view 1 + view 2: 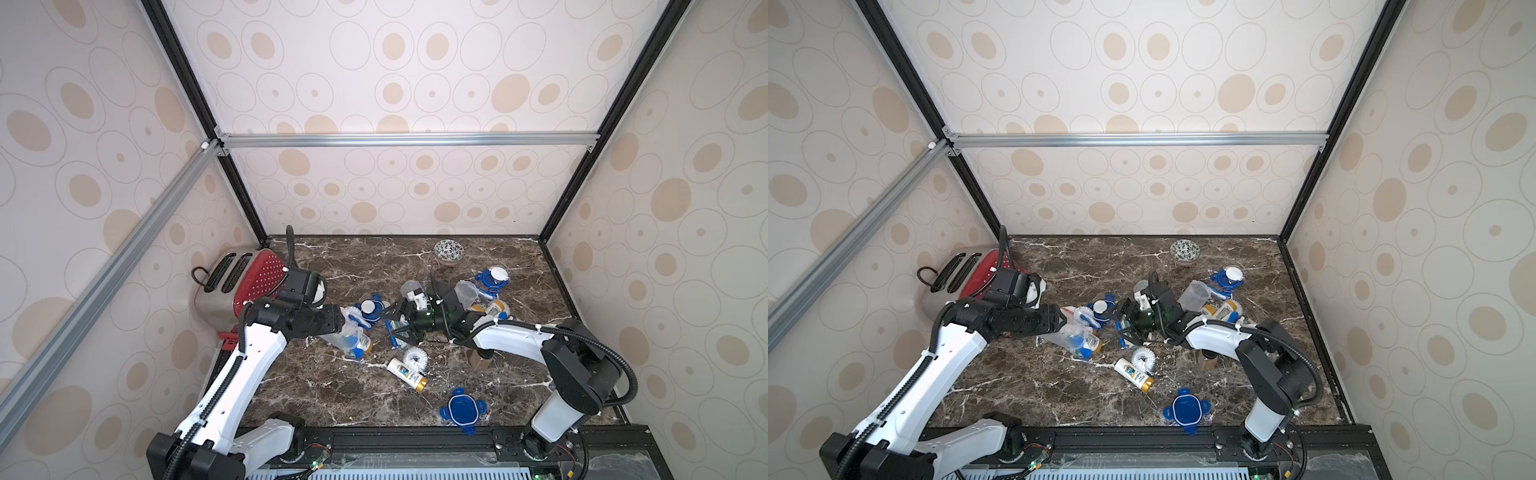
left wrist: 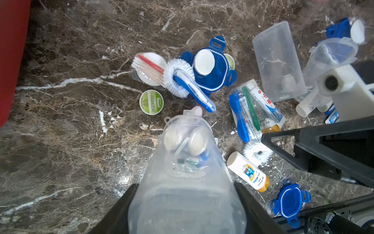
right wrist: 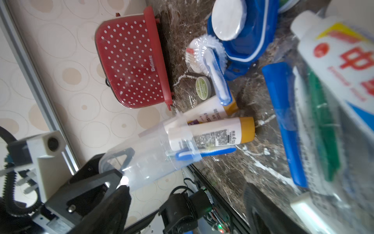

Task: Take out toiletry kits
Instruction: 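Pour the toiletry kits out of the container.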

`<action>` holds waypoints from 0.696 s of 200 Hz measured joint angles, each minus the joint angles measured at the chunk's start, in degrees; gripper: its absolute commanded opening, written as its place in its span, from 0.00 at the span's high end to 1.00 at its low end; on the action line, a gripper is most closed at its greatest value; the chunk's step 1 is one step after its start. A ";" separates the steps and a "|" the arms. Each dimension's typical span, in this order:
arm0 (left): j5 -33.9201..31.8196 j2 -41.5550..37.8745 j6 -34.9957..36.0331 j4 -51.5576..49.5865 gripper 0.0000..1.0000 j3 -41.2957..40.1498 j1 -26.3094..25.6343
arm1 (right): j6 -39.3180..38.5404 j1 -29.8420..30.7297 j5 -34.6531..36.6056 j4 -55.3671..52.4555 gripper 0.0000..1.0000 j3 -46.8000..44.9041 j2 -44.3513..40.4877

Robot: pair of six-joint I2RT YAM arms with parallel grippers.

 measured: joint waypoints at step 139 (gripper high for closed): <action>0.17 5.70 3.63 -2.19 0.76 14.21 -0.20 | -21.94 -2.80 2.78 -21.90 0.13 1.25 -10.38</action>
